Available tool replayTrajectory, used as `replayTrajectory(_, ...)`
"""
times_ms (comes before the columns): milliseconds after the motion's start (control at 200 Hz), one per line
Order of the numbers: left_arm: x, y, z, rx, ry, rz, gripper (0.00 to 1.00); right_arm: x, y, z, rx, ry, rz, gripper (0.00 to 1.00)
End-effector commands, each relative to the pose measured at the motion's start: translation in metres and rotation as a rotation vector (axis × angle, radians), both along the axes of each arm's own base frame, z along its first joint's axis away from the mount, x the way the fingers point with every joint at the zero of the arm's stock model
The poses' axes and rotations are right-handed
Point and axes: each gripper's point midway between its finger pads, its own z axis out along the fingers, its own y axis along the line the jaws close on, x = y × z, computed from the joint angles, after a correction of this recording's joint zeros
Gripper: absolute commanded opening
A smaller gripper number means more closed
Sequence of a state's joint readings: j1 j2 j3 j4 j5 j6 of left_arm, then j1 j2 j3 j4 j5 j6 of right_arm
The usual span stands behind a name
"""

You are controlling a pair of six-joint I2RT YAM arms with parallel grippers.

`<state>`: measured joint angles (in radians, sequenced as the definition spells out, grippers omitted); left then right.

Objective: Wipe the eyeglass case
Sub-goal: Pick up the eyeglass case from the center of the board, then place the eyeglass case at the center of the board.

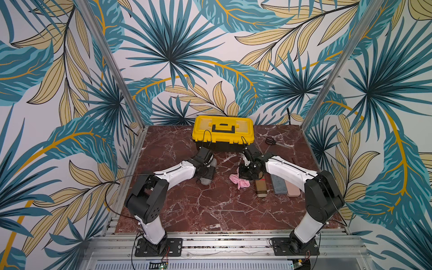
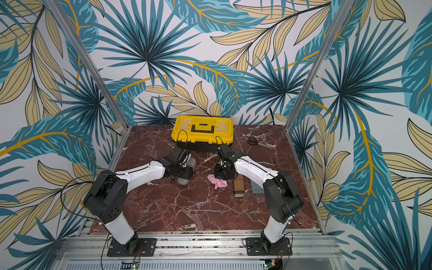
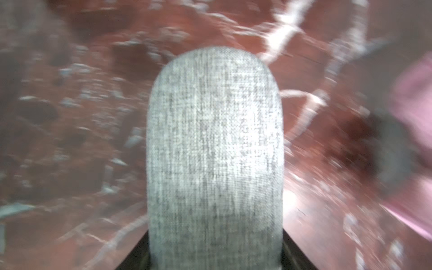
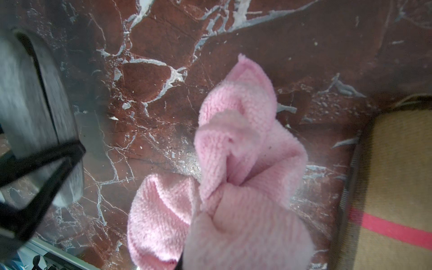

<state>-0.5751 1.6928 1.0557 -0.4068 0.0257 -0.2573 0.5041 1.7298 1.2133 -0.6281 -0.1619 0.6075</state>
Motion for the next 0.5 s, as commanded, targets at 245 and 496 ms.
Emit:
replayTrajectory(245, -0.097, -0.044, -0.027, 0.167, -0.134, -0.301, 0.56, -0.027, -0.027, -0.007, -0.093, 0.025, 0.000, 0.00)
replayTrajectory(496, -0.099, -0.045, -0.045, 0.289, -0.165, -0.316, 0.79, -0.024, -0.025, -0.001, -0.086, 0.021, -0.005, 0.00)
